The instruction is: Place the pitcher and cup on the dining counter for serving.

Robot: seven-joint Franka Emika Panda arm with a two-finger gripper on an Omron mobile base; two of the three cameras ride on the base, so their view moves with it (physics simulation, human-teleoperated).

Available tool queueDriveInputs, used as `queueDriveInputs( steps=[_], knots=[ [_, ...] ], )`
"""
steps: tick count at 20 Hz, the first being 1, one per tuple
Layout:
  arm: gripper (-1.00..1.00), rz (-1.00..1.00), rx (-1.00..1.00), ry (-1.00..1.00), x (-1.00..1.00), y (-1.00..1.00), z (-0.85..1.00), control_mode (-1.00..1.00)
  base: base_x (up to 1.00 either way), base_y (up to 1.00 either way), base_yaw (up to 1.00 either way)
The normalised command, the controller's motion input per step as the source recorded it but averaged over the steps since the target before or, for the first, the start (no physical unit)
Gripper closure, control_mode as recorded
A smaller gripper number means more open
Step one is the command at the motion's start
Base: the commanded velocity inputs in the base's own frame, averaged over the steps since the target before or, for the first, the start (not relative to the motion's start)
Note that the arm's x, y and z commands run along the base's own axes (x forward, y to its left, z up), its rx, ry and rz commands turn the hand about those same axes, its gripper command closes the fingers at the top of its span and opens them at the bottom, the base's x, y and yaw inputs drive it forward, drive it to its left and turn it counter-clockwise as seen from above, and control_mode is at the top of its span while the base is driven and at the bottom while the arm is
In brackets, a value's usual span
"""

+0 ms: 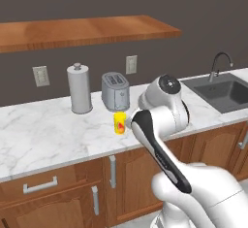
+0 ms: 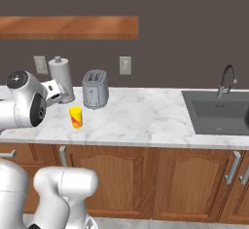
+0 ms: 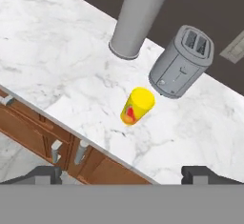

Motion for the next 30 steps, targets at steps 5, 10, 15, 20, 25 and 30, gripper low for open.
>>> queueDriveInputs(
  steps=[5, 10, 15, 20, 25, 30],
  knots=[
    [-1.00, -0.12, 0.02, 0.23, 0.43, -0.05, -0.03, -1.00, 0.00, 0.00, 0.00],
    [-1.00, -0.27, 0.00, 0.14, 0.54, -0.04, -0.16, -1.00, 0.00, 0.00, 0.00],
    [-1.00, -0.19, 0.06, 0.01, 0.07, -0.24, -0.12, -1.00, 0.00, 0.00, 0.00],
    [-1.00, -0.21, 0.22, 0.04, 0.12, -0.20, -0.43, -1.00, 0.00, 0.00, 0.00],
    [-1.00, -0.13, 0.19, 0.07, 0.19, 0.00, -0.21, -1.00, 0.00, 0.00, 0.00],
    [-1.00, -0.07, 0.11, 0.11, 0.39, 0.00, -0.15, -1.00, 0.00, 0.00, 0.00]
  ],
)
